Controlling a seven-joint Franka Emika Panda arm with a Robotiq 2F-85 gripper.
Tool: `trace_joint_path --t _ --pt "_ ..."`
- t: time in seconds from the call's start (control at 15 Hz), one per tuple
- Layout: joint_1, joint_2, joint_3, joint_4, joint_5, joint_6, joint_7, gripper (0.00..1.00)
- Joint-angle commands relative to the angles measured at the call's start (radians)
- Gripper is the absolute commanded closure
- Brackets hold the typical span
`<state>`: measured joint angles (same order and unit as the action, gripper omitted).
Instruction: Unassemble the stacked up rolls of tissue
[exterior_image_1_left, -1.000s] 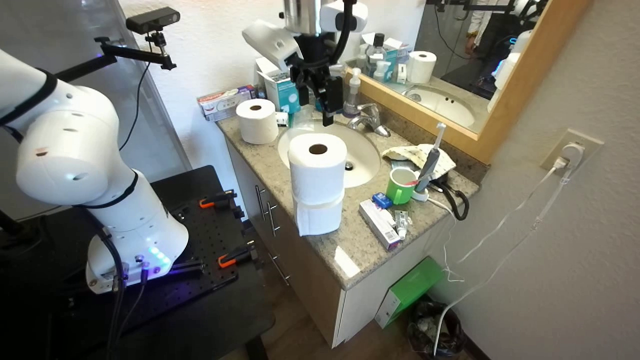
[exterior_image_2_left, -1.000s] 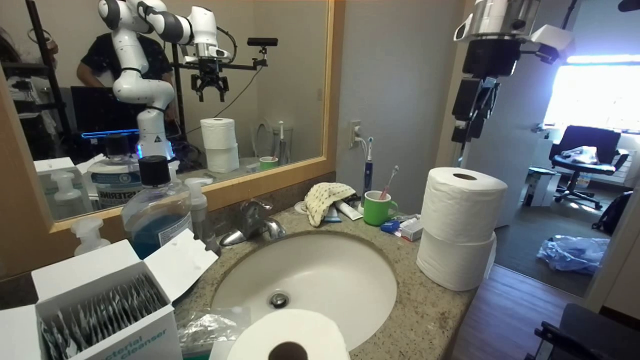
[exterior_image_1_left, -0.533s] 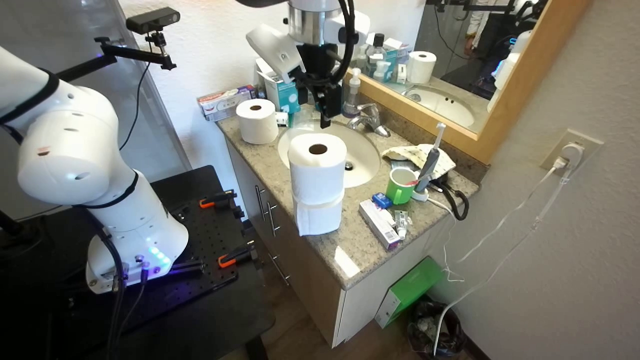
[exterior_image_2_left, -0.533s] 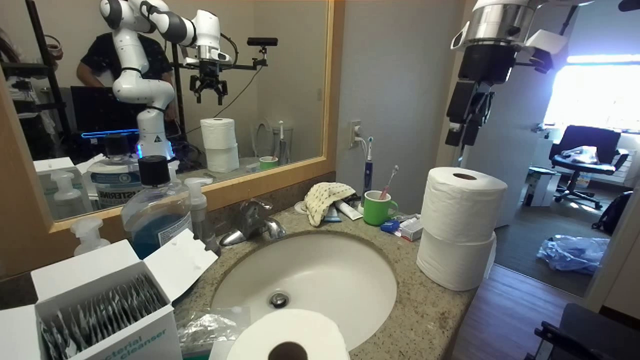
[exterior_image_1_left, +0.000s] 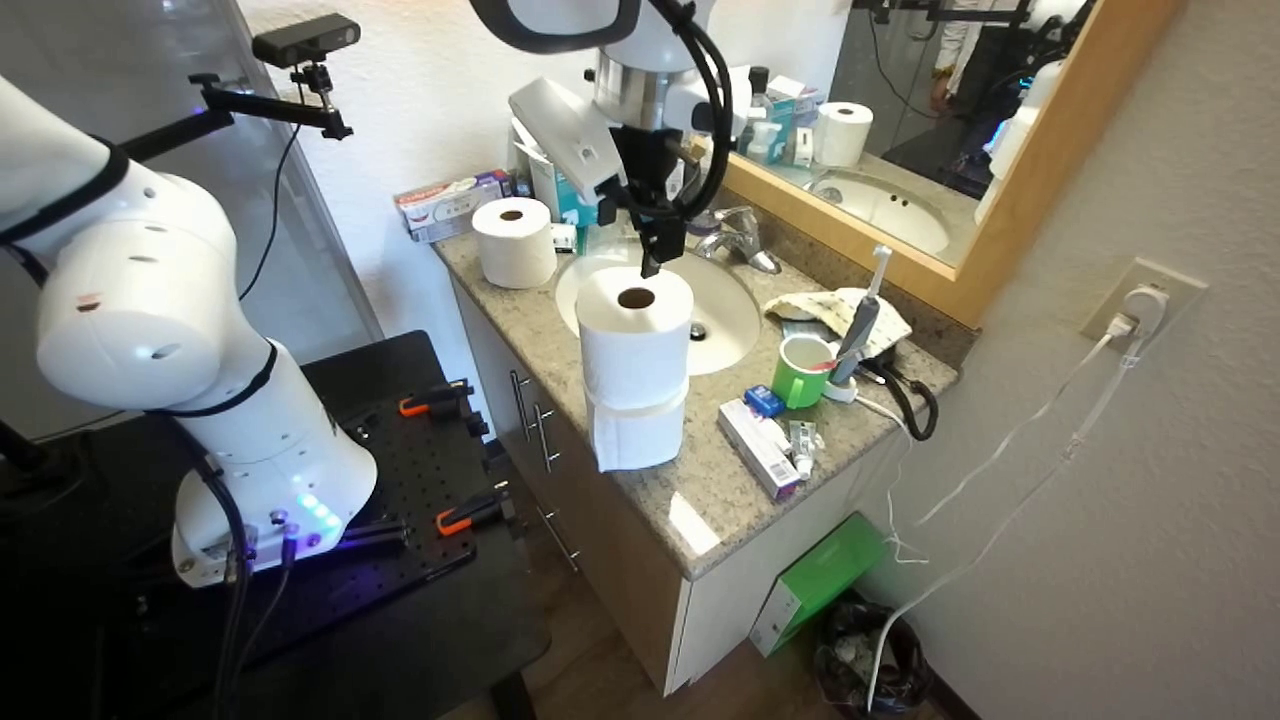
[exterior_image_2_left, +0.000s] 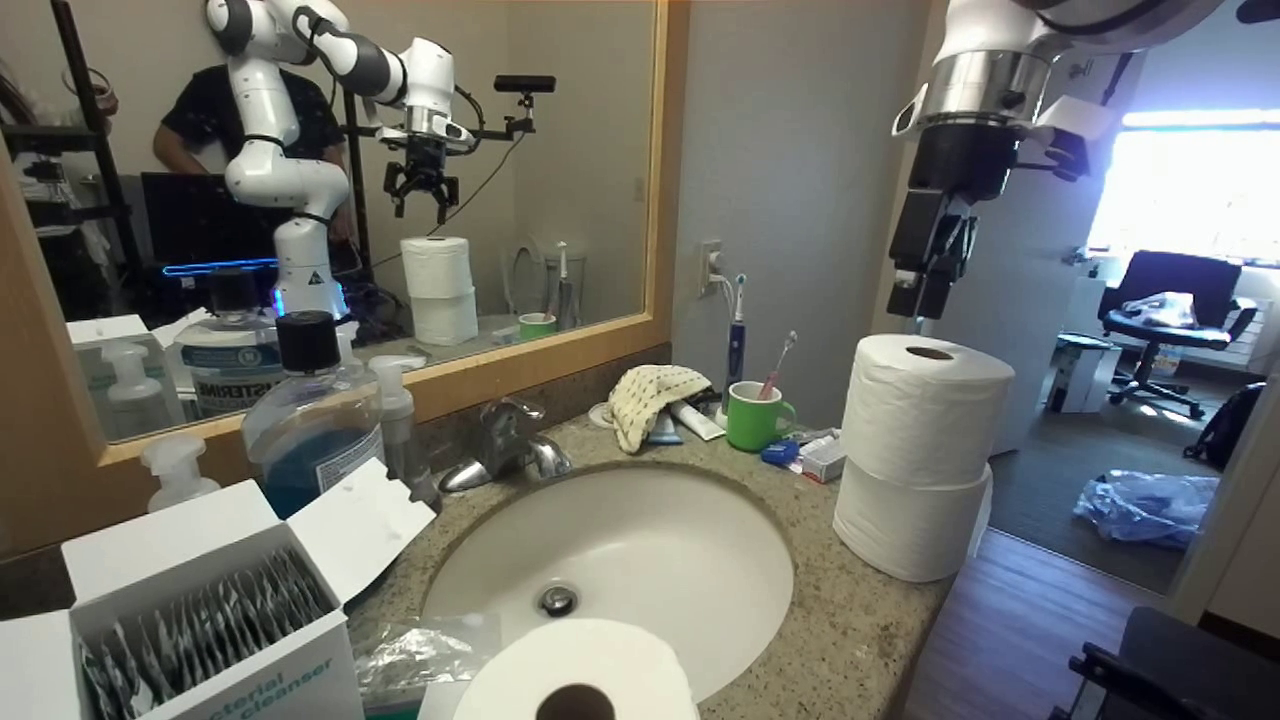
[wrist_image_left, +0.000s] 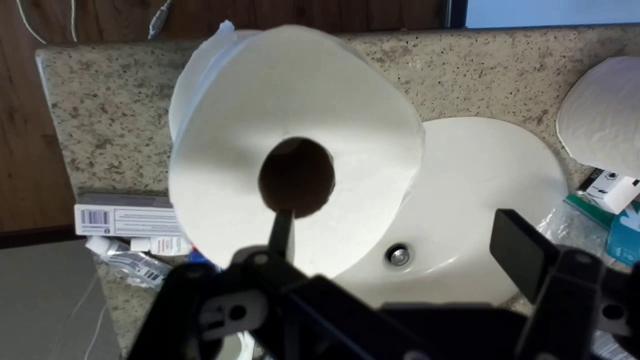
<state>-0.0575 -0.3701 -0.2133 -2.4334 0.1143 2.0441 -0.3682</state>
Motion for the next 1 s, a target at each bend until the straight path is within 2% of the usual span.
trace_joint_path --t 0.0,0.53,0.93 --pt "-0.001 0.011 0.018 0.032 -0.002 -0.043 0.014 0.0" --pt "-0.005 0.005 0.081 0.011 -0.084 -0.061 0.076 0.0" --pt "-0.006 0.013 0.071 -0.014 -0.089 -0.06 0.071 0.0"
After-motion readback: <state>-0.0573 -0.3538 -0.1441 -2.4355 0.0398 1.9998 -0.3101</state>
